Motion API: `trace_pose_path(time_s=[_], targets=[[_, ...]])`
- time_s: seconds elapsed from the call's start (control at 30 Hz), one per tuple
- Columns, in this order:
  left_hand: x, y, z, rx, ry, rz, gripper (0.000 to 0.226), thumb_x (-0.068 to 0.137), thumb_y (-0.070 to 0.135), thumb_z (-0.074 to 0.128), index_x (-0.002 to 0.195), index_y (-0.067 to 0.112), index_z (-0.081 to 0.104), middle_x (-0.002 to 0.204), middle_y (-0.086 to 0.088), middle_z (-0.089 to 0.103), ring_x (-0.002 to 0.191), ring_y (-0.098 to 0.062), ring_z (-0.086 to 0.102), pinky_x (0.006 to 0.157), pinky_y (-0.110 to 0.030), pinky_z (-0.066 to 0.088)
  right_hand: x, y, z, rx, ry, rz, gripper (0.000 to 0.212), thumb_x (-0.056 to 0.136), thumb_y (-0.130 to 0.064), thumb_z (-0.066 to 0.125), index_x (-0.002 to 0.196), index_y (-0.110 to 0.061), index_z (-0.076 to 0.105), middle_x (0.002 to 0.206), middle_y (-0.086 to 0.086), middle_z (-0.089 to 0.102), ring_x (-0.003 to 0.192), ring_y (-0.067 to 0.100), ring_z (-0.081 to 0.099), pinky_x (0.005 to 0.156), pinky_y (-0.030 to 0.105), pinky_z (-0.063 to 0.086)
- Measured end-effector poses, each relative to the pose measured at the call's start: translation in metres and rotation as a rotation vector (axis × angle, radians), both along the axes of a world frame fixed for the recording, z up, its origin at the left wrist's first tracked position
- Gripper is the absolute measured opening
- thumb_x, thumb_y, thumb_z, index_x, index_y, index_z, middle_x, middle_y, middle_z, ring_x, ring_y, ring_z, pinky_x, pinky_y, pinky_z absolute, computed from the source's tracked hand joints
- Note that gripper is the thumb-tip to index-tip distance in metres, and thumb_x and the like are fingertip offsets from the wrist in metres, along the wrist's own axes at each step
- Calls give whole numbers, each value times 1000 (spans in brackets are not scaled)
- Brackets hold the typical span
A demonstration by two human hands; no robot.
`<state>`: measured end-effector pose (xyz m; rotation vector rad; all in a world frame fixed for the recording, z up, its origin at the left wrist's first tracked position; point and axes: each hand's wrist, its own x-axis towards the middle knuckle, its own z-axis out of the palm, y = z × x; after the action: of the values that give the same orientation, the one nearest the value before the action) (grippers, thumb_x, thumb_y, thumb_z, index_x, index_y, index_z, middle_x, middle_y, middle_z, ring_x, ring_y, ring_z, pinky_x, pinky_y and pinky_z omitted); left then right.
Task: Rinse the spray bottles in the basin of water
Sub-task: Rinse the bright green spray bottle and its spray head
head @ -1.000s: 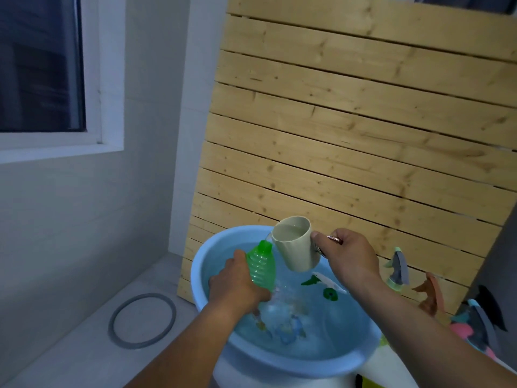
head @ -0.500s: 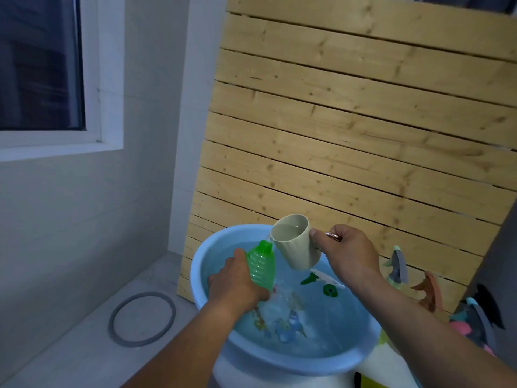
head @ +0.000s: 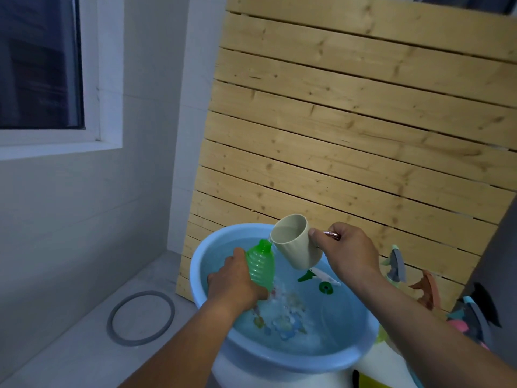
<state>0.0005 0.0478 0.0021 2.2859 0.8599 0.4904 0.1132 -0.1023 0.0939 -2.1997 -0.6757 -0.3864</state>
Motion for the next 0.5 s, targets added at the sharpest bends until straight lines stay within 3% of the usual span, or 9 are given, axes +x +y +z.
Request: trace_pose_path(time_s=[0.5], targets=[[-1,0,-1,0,-2,-17,69,62,46,83,104,27,32,107,5,53,99,-23,59,85,-38,44,0,1,3,-35,-85,-5,40,83,-52,65,61,-19,57,55,-6,56,56,14,48,51,29,35]])
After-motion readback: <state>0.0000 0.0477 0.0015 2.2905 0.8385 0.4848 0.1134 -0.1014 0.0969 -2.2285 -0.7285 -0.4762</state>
